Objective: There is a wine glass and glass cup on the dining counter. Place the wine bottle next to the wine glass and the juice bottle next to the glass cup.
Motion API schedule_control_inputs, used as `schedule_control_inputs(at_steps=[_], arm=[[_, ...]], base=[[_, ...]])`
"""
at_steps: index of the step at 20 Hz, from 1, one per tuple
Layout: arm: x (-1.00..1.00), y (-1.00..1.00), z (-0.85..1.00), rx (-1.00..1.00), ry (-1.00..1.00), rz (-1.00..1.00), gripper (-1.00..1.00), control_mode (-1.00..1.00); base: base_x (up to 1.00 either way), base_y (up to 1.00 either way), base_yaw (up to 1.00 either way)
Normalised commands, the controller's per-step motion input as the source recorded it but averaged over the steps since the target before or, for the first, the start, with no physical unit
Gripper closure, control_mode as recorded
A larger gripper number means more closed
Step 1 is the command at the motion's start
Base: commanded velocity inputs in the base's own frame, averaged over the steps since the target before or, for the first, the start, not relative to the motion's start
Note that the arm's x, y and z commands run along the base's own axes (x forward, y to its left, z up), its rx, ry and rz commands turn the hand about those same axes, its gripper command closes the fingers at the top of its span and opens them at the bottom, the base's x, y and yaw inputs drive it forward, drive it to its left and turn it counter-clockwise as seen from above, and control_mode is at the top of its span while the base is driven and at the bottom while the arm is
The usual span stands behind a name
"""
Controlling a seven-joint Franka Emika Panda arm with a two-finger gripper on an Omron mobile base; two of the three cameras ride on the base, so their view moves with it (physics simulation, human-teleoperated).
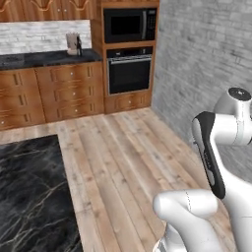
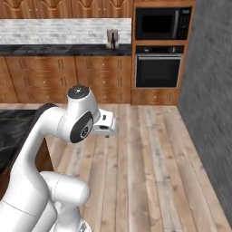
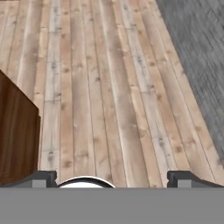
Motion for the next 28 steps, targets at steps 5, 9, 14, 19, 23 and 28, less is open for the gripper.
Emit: schedule_control_inputs(at_steps=[5, 9, 14, 19, 23, 28], arm=[[0.0, 0.0, 0.0, 0.0, 0.0, 0.0, -1.0, 1.0], [0.0, 0.0, 0.0, 0.0, 0.0, 0.0, -1.0, 1.0], [0.0, 0.0, 0.0, 0.0, 0.0, 0.0, -1.0, 1.0], [0.0, 0.0, 0.0, 0.0, 0.0, 0.0, -1.0, 1.0], [0.0, 0.0, 0.0, 0.0, 0.0, 0.0, -1.0, 1.0], [0.0, 0.0, 0.0, 0.0, 0.0, 0.0, -1.0, 1.0]], base=[[0.62, -0.4, 0.12], [0.59, -0.38, 0.17], [0.58, -0.35, 0.23], [0.58, -0.3, 0.32], [0.66, -0.23, 0.33], [0.71, -0.2, 0.29]])
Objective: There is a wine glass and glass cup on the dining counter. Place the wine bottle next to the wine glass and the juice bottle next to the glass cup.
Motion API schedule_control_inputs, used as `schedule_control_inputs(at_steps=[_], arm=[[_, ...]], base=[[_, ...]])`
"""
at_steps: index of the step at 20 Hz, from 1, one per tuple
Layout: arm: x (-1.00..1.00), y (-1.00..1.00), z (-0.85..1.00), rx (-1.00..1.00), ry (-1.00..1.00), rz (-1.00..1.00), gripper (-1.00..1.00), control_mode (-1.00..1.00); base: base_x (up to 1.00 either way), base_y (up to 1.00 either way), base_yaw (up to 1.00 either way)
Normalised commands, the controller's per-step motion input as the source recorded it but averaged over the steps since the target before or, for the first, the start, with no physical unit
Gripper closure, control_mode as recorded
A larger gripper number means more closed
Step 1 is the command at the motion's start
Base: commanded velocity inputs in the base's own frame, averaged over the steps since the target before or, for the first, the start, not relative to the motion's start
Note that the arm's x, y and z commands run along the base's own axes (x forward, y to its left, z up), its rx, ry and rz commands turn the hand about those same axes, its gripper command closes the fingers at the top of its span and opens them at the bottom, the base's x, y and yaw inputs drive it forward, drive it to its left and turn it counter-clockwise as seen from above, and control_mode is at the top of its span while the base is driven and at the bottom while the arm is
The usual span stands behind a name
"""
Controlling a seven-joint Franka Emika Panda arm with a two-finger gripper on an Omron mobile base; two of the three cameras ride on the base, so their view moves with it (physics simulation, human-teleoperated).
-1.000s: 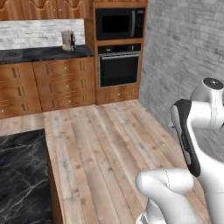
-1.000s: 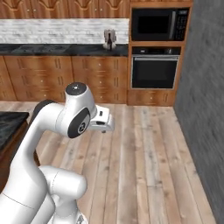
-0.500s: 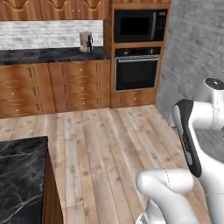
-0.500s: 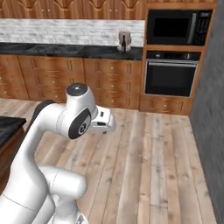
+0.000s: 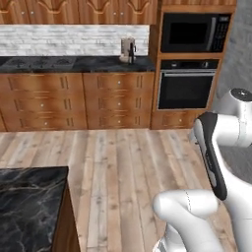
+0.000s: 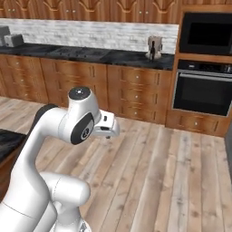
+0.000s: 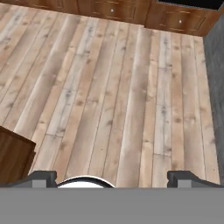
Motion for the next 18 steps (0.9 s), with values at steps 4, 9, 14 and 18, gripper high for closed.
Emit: schedule_control_inputs(at_steps=[4, 9, 14, 18], arm=[[0.0, 0.0, 0.0, 0.0, 0.0, 0.0, -1.0, 1.0], [0.0, 0.0, 0.0, 0.0, 0.0, 0.0, -1.0, 1.0], [0.0, 0.0, 0.0, 0.0, 0.0, 0.0, -1.0, 1.0], [0.0, 0.0, 0.0, 0.0, 0.0, 0.0, -1.0, 1.0]], base=[[0.74, -0.21, 0.23], [0.81, -0.15, 0.12], [0.68, -0.1, 0.02], [0.65, -0.05, 0.0]])
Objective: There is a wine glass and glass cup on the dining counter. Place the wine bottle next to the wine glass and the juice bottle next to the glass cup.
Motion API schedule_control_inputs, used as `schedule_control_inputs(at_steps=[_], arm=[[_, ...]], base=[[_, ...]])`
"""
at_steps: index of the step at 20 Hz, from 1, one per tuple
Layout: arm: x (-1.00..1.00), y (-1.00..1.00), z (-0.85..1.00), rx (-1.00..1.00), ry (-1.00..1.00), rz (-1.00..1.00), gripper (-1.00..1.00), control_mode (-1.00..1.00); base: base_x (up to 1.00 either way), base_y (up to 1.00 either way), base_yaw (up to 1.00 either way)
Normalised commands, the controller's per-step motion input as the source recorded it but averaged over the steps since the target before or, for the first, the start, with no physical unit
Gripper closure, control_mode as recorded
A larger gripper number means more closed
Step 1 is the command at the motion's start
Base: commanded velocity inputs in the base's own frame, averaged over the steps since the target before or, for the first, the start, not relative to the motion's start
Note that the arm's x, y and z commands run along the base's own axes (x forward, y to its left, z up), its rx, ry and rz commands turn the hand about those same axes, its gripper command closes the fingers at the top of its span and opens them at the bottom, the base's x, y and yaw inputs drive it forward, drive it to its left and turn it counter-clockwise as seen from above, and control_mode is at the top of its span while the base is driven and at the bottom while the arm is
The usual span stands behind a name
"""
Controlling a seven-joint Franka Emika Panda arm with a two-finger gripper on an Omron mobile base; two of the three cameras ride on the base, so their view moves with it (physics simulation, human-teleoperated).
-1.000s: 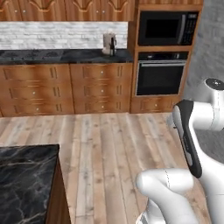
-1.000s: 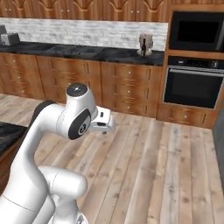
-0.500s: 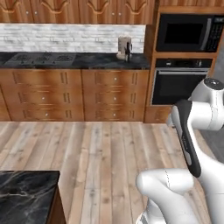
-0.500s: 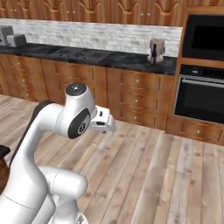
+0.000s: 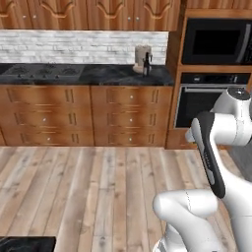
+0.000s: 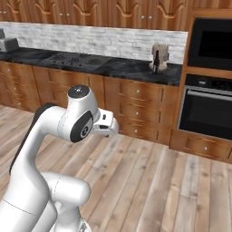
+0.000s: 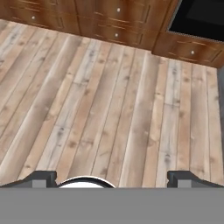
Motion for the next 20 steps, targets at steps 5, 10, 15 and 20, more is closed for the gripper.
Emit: schedule_control_inputs(at_steps=[5, 10, 15, 20], arm=[[0.0, 0.0, 0.0, 0.0, 0.0, 0.0, -1.0, 1.0], [0.0, 0.0, 0.0, 0.0, 0.0, 0.0, -1.0, 1.0], [0.0, 0.0, 0.0, 0.0, 0.0, 0.0, -1.0, 1.0], [0.0, 0.0, 0.0, 0.0, 0.0, 0.0, -1.0, 1.0]], base=[[0.62, -0.03, 0.0], [0.58, -0.03, 0.0], [0.59, -0.01, 0.0], [0.65, 0.0, 0.0]])
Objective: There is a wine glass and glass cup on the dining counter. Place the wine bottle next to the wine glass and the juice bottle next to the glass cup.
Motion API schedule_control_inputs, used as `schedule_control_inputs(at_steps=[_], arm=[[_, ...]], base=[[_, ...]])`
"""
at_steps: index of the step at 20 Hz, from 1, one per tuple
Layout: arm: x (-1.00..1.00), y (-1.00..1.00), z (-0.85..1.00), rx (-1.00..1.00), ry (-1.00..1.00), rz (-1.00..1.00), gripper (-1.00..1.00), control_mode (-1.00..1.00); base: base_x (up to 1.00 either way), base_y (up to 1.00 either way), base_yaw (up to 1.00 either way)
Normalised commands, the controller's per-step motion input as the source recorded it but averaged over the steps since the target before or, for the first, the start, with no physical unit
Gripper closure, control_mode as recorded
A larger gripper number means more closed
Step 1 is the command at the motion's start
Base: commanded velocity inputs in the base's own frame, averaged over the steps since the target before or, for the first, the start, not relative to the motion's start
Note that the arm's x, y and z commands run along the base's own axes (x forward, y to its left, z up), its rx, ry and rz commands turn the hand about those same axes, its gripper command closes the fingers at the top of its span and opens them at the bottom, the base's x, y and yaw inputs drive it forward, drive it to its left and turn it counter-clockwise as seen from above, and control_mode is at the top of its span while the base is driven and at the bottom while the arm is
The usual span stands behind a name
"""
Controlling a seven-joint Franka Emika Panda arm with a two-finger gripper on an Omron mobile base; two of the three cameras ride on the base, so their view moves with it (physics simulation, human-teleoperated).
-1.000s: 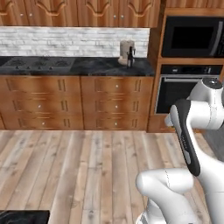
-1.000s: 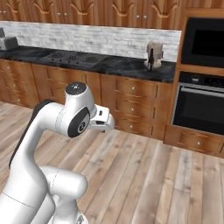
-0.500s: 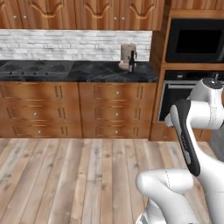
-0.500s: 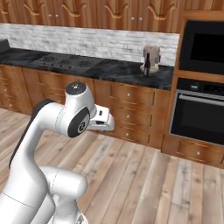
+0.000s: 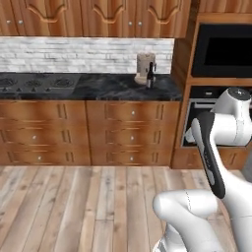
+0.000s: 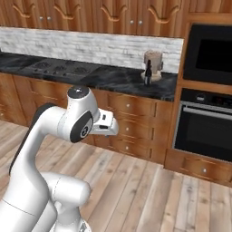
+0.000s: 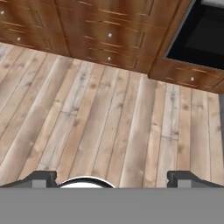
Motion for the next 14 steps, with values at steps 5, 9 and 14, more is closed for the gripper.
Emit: schedule_control_inputs(at_steps=[5, 9, 14], arm=[[0.0, 0.0, 0.0, 0.0, 0.0, 0.0, -1.0, 1.0], [0.0, 0.0, 0.0, 0.0, 0.0, 0.0, -1.0, 1.0], [0.0, 0.0, 0.0, 0.0, 0.0, 0.0, -1.0, 1.0]], base=[[0.67, 0.06, -0.01], [0.66, 0.16, -0.07], [0.62, 0.27, -0.17]])
